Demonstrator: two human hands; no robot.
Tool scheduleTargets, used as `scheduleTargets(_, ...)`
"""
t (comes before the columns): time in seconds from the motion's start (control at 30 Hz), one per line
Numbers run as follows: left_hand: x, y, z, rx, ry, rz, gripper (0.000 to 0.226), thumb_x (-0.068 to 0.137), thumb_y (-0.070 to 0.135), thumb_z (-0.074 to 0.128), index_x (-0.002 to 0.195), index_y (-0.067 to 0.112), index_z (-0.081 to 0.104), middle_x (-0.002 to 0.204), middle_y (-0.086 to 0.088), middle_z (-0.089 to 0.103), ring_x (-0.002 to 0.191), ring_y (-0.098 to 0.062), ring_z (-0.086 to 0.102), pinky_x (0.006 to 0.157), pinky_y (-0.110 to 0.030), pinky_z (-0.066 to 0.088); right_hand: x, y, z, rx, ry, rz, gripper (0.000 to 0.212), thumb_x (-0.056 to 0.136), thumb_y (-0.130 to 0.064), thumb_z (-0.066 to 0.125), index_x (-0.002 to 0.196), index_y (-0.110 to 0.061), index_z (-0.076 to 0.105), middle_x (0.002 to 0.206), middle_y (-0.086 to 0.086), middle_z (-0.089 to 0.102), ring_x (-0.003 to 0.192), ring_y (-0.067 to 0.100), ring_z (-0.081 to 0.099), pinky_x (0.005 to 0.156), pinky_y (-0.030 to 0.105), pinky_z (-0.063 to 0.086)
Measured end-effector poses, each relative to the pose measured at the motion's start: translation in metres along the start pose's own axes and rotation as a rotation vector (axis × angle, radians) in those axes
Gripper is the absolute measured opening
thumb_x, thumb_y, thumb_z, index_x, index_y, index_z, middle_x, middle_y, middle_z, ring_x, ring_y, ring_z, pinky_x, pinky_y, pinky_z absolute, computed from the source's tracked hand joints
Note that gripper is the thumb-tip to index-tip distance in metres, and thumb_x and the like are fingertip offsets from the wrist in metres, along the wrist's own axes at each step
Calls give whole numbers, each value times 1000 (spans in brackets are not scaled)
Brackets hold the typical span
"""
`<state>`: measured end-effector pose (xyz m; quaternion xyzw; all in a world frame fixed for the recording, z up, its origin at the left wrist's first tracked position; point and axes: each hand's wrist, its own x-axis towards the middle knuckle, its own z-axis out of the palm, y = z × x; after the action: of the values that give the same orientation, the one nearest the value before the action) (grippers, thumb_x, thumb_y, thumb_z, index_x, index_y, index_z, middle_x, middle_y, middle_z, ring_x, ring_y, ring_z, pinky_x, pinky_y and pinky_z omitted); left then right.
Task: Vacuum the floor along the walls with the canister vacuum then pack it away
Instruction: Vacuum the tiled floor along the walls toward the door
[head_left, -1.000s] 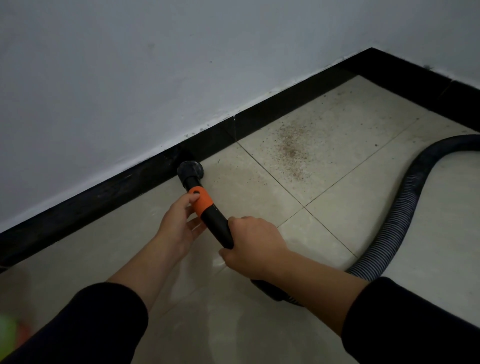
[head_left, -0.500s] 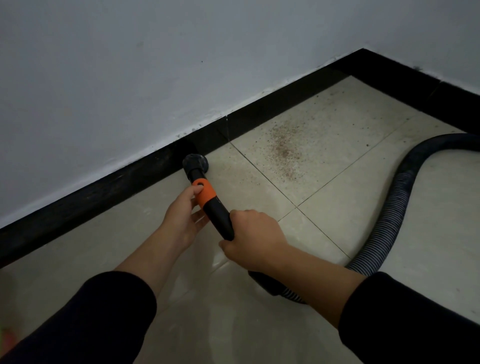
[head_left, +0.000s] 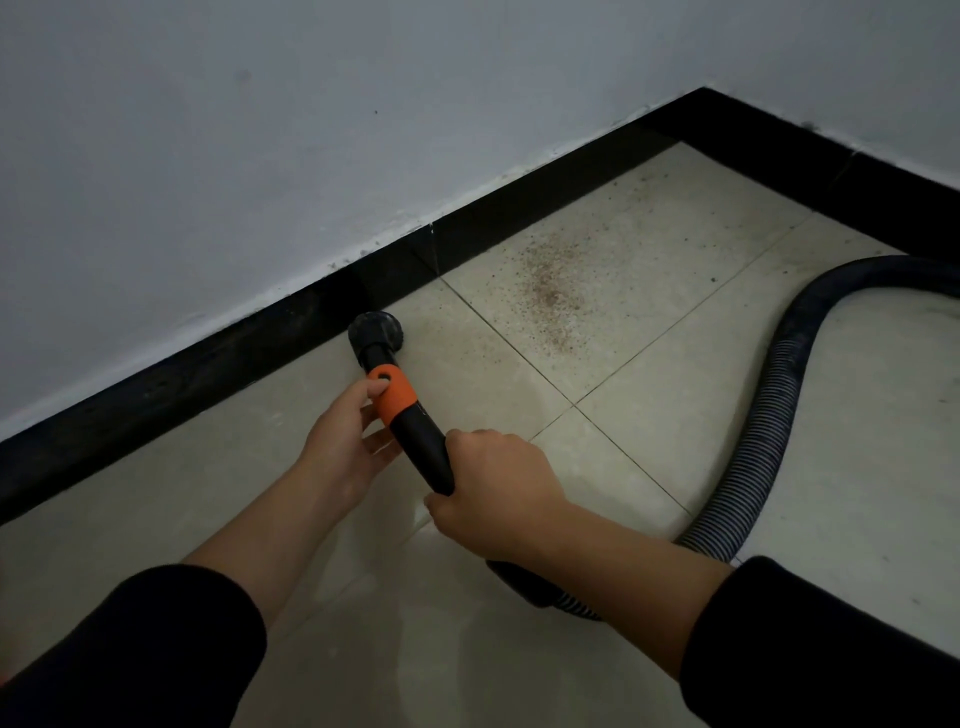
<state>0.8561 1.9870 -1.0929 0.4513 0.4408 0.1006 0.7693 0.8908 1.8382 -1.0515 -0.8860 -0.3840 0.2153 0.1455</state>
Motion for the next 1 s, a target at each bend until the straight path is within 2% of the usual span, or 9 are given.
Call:
scheduleTargets(0.13,-9,-4,-7,14,-8,-3,26,95,20,53,120,14,53,109,-8,58,92,-27,60,71,-35,53,-9,-2,2,-1,-21,-28,25,87,-30,61,105,-15,54,84,1,53,71,21,53,63,28,41)
scheduleTargets(0.27,-17,-5,-4,3,-15,-12,33,94,19,53,126,11,51,106,-8,56,85,-25,61,67,-33,52,-16,-1,1,3,-21,-11,24,86,-31,61,104,-17,54,84,1,54,72,22,55,65,29,45)
scheduleTargets(0.37,-20,-6,0,5,-17,-22,36,94,20,54,128,11,50,106,-8,56,85,-25,62,65,-32,52,-21,2,0,-1,-20,-1,25,85,-31,61,104,-17,54,83,1,54,74,22,57,68,30,49)
scheduleTargets(0.57,-26,-11,11,32,-37,-49,38,94,21,56,130,11,50,109,-8,57,85,-24,63,64,-32,53,-32,12,-1,-2,-2,23,24,85,-33,62,102,-17,54,84,1,55,73,22,56,66,29,46)
scheduleTargets(0.83,-34,-18,27,60,-68,-74,27,94,20,56,119,13,51,109,-8,58,89,-26,64,71,-35,55,-45,24,-3,4,-8,66,22,86,-33,62,100,-19,52,84,1,58,71,20,56,62,28,43)
scheduleTargets(1.0,-40,-22,37,84,-89,-84,19,94,20,56,111,14,53,109,-8,58,91,-27,64,74,-36,55,-53,34,-4,7,1,89,24,84,-34,62,102,-19,55,85,1,60,75,20,61,68,31,53)
